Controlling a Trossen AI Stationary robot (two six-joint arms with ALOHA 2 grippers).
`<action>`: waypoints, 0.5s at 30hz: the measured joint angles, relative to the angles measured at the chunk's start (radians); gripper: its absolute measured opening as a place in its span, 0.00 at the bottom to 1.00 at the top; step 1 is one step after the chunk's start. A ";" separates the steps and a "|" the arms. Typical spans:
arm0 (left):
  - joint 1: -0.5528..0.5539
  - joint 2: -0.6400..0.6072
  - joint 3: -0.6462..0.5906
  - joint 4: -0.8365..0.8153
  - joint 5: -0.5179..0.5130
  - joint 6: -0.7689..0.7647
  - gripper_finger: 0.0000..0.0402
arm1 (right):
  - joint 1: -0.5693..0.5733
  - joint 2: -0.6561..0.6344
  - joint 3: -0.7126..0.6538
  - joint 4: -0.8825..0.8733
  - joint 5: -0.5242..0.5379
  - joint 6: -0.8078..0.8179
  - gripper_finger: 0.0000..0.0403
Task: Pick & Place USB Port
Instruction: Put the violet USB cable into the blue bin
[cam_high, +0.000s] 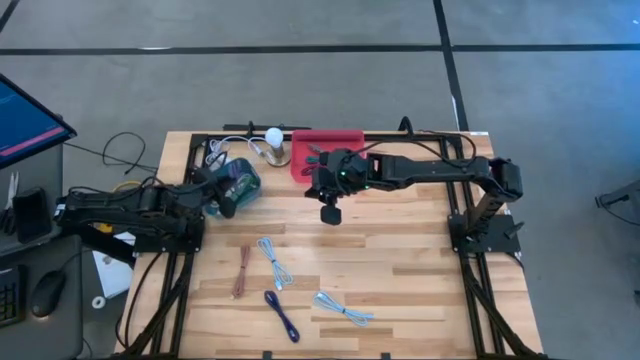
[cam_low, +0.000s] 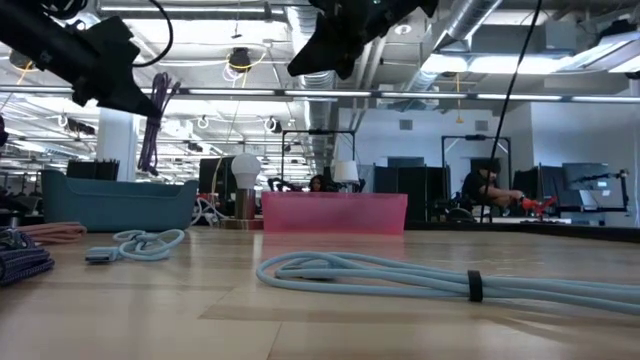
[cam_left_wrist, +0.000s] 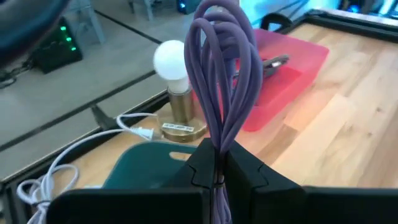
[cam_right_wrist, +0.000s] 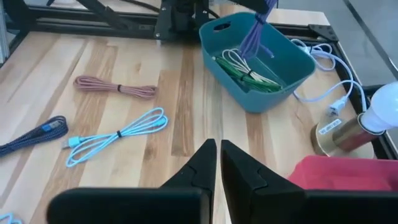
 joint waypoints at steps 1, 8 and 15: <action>0.000 0.000 0.000 -0.008 -0.013 -0.020 0.03 | 0.000 -0.004 0.000 -0.012 0.000 0.000 0.04; 0.000 0.001 0.000 -0.036 -0.028 -0.077 0.03 | -0.007 -0.178 -0.213 0.131 -0.001 0.027 0.03; 0.003 0.004 0.000 -0.079 -0.064 -0.158 0.03 | -0.007 -0.425 -0.492 0.318 0.000 0.083 0.03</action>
